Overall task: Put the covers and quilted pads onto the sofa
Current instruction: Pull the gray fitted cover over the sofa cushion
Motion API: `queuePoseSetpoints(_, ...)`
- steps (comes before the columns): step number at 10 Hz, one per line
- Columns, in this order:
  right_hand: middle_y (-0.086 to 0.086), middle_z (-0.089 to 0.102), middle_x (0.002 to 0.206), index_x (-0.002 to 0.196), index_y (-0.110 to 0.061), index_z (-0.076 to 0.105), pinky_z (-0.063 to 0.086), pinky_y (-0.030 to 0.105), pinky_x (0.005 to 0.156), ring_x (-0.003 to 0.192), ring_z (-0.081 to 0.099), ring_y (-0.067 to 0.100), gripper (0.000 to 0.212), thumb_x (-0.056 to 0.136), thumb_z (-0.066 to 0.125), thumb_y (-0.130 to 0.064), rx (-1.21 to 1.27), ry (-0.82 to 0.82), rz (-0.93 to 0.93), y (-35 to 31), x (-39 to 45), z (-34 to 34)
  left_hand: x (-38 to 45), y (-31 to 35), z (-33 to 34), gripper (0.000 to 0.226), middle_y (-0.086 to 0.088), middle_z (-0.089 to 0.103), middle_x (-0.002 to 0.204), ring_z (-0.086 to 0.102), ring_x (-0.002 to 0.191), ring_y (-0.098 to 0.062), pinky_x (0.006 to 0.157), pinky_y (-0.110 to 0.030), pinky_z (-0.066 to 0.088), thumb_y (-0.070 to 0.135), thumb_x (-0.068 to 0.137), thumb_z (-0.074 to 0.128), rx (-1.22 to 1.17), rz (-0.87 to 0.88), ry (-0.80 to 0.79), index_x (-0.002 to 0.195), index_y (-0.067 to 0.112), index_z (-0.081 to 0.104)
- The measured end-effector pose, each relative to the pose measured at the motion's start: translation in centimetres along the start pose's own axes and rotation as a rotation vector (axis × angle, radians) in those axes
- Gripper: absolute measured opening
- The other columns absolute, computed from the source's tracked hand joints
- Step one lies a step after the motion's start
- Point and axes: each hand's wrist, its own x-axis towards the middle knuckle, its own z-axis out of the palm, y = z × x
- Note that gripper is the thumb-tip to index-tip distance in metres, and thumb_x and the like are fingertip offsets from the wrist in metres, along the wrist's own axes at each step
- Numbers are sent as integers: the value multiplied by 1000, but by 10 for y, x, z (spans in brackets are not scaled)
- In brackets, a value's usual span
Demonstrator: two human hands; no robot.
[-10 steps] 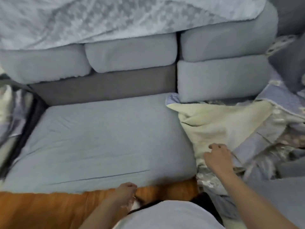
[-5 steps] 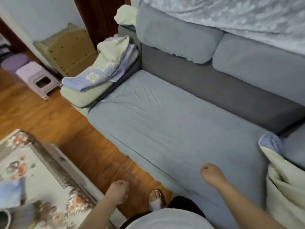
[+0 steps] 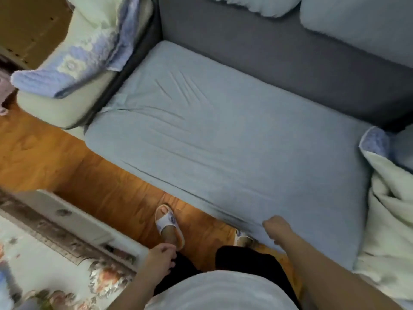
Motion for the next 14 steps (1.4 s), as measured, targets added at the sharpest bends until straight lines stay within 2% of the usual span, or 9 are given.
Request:
queuePoseSetpoints(2,5,65,87,83,-11,61,60,41,80,77,64,22,32,96,50,-38,328,-2,257,32,22,104,86,44,-26,30,1,71,89,66,82,-17,77,-29,52,45,88,54,806,155,-259,85,21,71)
queuePoseSetpoints(3,1,66,89,83,-15,61,59,35,83,92,71,26,23,94,52,-33,408,-86,308,64,54,154,157,63,-17,41,5,71,90,66,80,-13,78,-31,56,61,77,48,1205,284,-151,91,27,67)
queuePoseSetpoints(4,11,64,110,76,-24,48,53,48,98,109,64,31,13,84,58,-27,688,-47,399,72,69,159,199,86,13,24,4,69,98,64,85,-15,80,-33,55,41,98,45,1378,479,-144,103,27,64)
queuePoseSetpoints(5,3,48,85,70,-23,36,41,49,111,106,47,22,35,97,52,-7,766,-15,367,74,92,144,217,101,58,18,4,67,108,62,96,-17,83,-33,51,28,103,43,1437,630,-96,108,30,61)
queuePoseSetpoints(6,1,46,80,79,-14,47,52,38,96,94,52,24,24,102,46,-7,1069,13,424,76,128,129,233,93,96,20,4,68,106,59,83,-11,76,-30,49,27,104,42,1391,565,-95,107,31,61)
queuePoseSetpoints(7,0,50,79,108,-10,56,49,14,48,67,51,12,12,102,46,-8,1004,142,405,78,155,141,237,73,114,19,2,68,104,62,81,-9,81,-33,50,28,105,41,1387,483,-200,106,29,60)
queuePoseSetpoints(9,9,59,91,90,-7,52,50,33,75,92,62,28,14,97,51,-20,485,-32,384,84,116,169,223,53,103,13,-1,63,106,63,98,-22,84,-31,47,17,100,52,1192,408,-132,107,24,60)
queuePoseSetpoints(11,10,62,86,93,-11,61,61,45,83,77,65,28,12,95,50,-14,320,-81,321,81,165,93,243,88,53,30,-10,64,124,62,105,-29,90,-40,51,27,99,48,1131,347,55,128,21,53)
queuePoseSetpoints(14,9,43,119,120,-15,50,51,43,79,98,58,38,33,93,59,-29,-307,251,-494,-127,160,90,302,155,-42,31,-14,48,117,50,110,-33,84,-46,49,32,97,53,1036,508,498,118,12,44)
